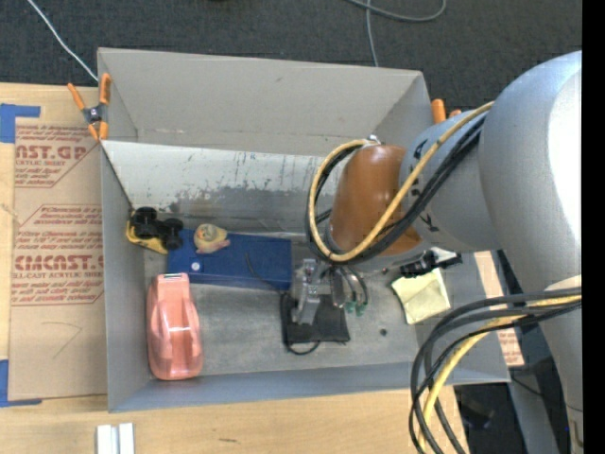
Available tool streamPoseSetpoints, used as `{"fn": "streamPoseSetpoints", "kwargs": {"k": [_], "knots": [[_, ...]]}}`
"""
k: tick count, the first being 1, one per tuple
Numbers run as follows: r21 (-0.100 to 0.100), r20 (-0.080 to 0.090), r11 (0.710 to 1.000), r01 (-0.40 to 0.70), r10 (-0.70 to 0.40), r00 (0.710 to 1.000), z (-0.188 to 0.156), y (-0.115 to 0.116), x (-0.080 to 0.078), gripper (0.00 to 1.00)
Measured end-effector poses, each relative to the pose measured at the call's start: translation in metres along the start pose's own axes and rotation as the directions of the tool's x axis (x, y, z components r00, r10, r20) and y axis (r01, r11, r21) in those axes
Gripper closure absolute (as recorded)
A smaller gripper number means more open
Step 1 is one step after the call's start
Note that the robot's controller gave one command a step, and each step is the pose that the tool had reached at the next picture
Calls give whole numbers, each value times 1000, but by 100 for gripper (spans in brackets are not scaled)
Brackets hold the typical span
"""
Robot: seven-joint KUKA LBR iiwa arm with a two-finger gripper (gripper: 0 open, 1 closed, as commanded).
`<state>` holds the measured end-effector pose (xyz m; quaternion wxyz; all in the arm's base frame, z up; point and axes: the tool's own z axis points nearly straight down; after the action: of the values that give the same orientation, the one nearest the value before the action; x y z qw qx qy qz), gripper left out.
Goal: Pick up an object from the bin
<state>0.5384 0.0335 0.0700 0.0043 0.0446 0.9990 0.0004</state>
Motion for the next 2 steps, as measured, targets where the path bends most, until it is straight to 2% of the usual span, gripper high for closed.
{"fn": "streamPoseSetpoints", "kwargs": {"k": [1, 2], "knots": [[0, 0, 1000, 0, 0, 1000, 0, 0, 0, 100], [0, 4, 1000, 7, -7, 1000, -30, -4, -9, 100]]}}
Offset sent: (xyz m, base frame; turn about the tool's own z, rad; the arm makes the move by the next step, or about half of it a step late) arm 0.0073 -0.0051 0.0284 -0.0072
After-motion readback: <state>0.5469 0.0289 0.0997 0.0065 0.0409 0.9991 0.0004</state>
